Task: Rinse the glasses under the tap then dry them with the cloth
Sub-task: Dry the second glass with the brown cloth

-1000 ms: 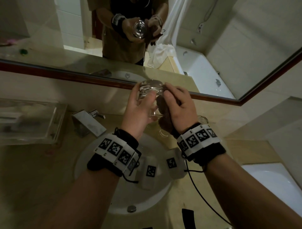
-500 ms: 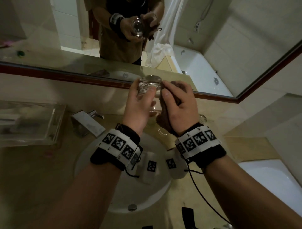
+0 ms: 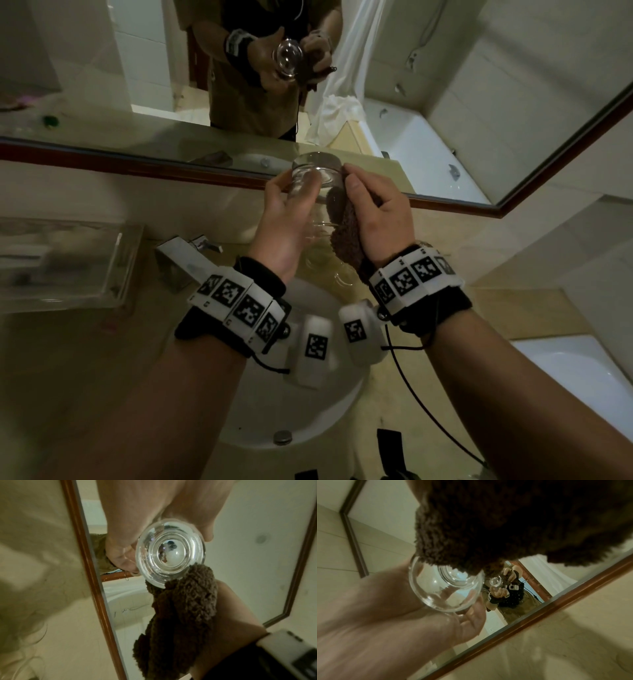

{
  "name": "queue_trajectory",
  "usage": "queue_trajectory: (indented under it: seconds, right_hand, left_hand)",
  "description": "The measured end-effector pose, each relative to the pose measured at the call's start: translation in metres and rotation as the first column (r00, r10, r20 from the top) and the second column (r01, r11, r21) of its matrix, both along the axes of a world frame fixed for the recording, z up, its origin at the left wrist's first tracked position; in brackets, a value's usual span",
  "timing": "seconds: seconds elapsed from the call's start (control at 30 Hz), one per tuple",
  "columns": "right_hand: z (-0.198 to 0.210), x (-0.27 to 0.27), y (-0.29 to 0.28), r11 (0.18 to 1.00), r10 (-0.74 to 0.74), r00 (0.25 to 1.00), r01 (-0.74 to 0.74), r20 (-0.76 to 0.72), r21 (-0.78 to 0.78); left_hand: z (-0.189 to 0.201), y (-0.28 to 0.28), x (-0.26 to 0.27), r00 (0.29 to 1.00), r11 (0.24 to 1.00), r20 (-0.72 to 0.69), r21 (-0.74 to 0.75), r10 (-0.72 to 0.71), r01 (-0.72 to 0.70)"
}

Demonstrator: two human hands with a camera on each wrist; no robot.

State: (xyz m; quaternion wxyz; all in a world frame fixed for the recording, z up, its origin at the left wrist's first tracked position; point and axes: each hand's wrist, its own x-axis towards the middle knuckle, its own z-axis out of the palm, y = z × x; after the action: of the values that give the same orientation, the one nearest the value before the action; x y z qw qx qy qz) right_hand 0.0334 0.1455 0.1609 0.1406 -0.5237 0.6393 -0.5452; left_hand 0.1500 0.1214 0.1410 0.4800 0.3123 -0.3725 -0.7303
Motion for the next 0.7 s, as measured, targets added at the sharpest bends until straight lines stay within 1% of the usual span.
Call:
queue_trajectory:
  seconds: [0.07,0.2,0.23,0.3,0.37,0.4,0.47,0.5,0.53,0.6,0.7]
  right_hand:
    - [0.003,0.002,0.000,1.000,0.007,1.000,-0.008,-0.022,-0.007]
    - [0.009,0.005,0.000,0.999,0.007,0.985,-0.015,-0.172,-0.049]
    - [0.010,0.007,0.001,0.998,0.012,0.981,-0.023,-0.191,-0.058]
    - [0.011,0.012,0.003,0.996,0.025,0.977,-0.042,-0.210,-0.078]
    - [0.012,0.013,0.003,0.995,0.029,0.978,-0.048,-0.206,-0.085]
    - [0.011,0.011,0.002,0.995,0.034,0.984,-0.049,-0.177,-0.083]
    - [0.009,0.008,0.000,0.997,0.051,0.998,-0.053,-0.035,-0.049]
    - [0.007,0.006,0.000,0.998,0.060,0.998,-0.059,0.026,-0.034]
    - [0.005,0.005,0.001,0.998,0.060,0.997,-0.058,0.055,-0.025]
    - [0.003,0.005,0.004,0.999,0.038,0.999,-0.038,0.018,-0.011]
    - [0.002,0.008,0.008,0.999,0.030,0.992,-0.034,-0.125,-0.026]
  left_hand:
    - [0.000,-0.004,0.005,0.998,0.999,0.065,-0.041,0.008,-0.006]
    - [0.006,-0.008,0.014,0.994,0.995,0.101,-0.085,-0.037,0.046]
    - [0.008,-0.007,0.014,0.994,0.995,0.105,-0.092,-0.022,0.032]
    - [0.012,-0.006,0.009,0.988,0.990,0.133,-0.133,0.075,-0.058]
    - [0.014,-0.004,0.006,0.983,0.979,0.111,-0.158,0.147,-0.128]
    - [0.013,-0.005,0.005,0.986,0.980,0.084,-0.153,0.143,-0.129]
    - [0.013,-0.004,0.004,0.995,0.987,0.028,-0.131,0.098,-0.094]
    - [0.013,-0.004,0.003,0.996,0.987,0.023,-0.133,0.090,-0.086]
    - [0.013,-0.004,0.002,0.994,0.986,0.041,-0.143,0.097,-0.090]
    - [0.013,-0.004,0.000,0.985,0.978,0.099,-0.166,0.144,-0.127]
    - [0.011,-0.003,0.001,0.978,0.976,0.126,-0.158,0.169,-0.149]
